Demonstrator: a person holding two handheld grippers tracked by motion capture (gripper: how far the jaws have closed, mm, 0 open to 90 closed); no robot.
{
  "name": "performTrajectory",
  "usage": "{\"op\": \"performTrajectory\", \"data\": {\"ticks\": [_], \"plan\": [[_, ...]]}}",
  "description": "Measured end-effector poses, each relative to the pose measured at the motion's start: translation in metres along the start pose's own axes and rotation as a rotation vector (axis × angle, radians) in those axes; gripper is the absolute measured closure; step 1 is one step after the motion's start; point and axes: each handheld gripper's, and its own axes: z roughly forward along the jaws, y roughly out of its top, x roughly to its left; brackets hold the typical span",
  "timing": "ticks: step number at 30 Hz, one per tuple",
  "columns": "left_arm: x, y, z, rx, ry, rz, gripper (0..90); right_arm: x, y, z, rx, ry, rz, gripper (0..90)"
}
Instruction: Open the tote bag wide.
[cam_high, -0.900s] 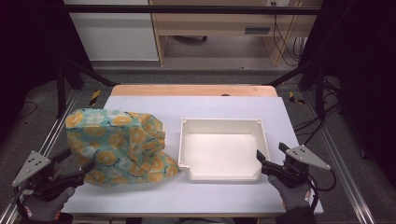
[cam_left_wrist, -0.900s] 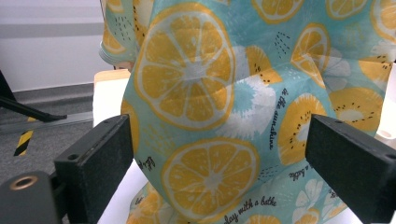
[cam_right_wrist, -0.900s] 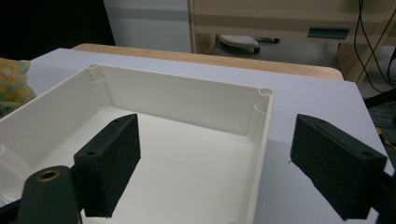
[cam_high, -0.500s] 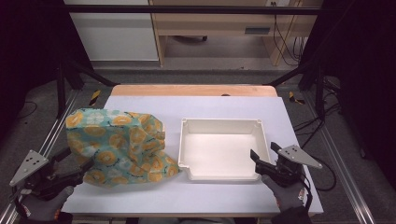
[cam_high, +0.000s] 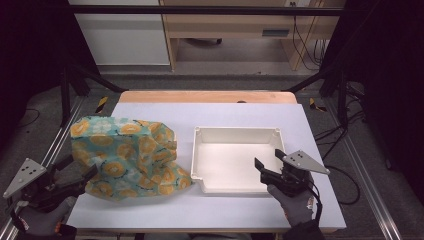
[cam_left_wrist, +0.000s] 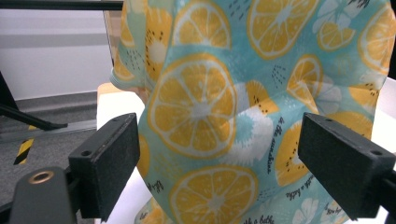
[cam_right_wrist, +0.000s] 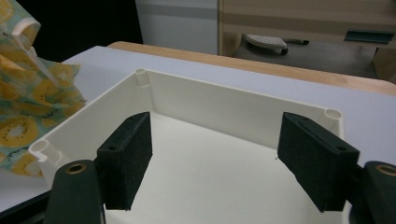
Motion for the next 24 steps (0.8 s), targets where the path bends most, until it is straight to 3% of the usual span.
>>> {"op": "performTrajectory", "data": {"ticks": [5, 18, 24], "plan": [[0.0, 0.005, 0.0, -0.004, -0.002, 0.002, 13.8, 0.01, 0.005, 0.006, 0.007, 0.018, -0.019, 27.5], [0.002, 0.011, 0.001, -0.001, 0.002, 0.01, 14.7, 0.02, 0.017, 0.011, -0.012, 0.044, -0.025, 27.1], [0.004, 0.019, -0.002, -0.024, 0.004, 0.007, 15.8, 0.029, 0.025, 0.015, -0.02, 0.069, -0.032, 27.5]]}}
